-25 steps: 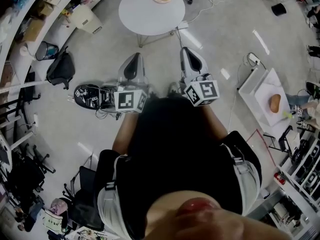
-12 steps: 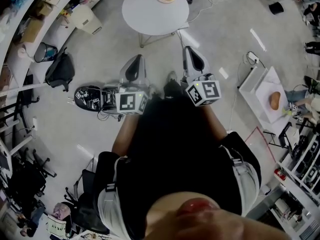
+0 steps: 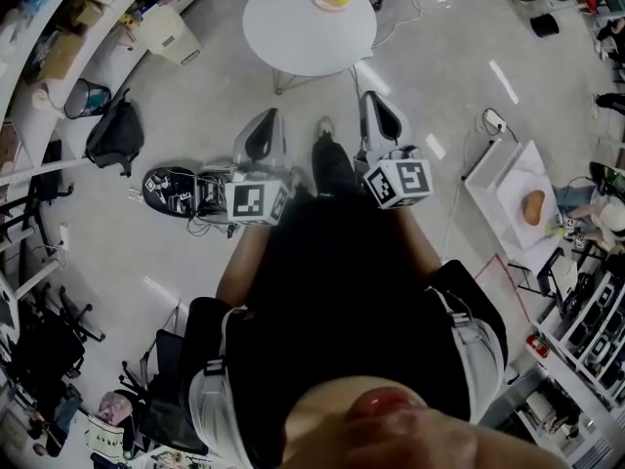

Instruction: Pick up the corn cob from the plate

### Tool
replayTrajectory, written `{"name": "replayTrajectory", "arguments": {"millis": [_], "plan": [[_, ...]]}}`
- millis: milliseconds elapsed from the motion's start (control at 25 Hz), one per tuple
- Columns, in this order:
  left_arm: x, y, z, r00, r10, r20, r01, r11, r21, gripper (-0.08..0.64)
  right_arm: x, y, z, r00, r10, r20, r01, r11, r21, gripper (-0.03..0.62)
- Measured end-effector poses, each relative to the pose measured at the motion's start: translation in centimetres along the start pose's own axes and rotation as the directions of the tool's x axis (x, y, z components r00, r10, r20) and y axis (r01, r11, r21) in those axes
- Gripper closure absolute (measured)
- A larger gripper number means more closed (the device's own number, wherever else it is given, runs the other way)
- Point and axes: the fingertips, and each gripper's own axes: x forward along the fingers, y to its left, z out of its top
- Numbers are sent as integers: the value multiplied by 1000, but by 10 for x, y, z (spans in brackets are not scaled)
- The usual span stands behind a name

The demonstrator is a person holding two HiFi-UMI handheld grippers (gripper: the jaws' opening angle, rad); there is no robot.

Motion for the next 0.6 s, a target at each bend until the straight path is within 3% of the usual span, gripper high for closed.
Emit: {"name": "replayTrajectory", "arguments": {"millis": [280, 600], "plan": [[40, 10, 0, 1000, -3, -10, 3, 1000, 13, 560, 35, -24, 0, 1000, 5, -9, -5, 1000, 7, 584], [103, 15, -3, 999, 9, -42, -10, 1000, -27, 560, 78, -65, 2, 1000, 8, -29, -8, 1000, 25, 584]]}}
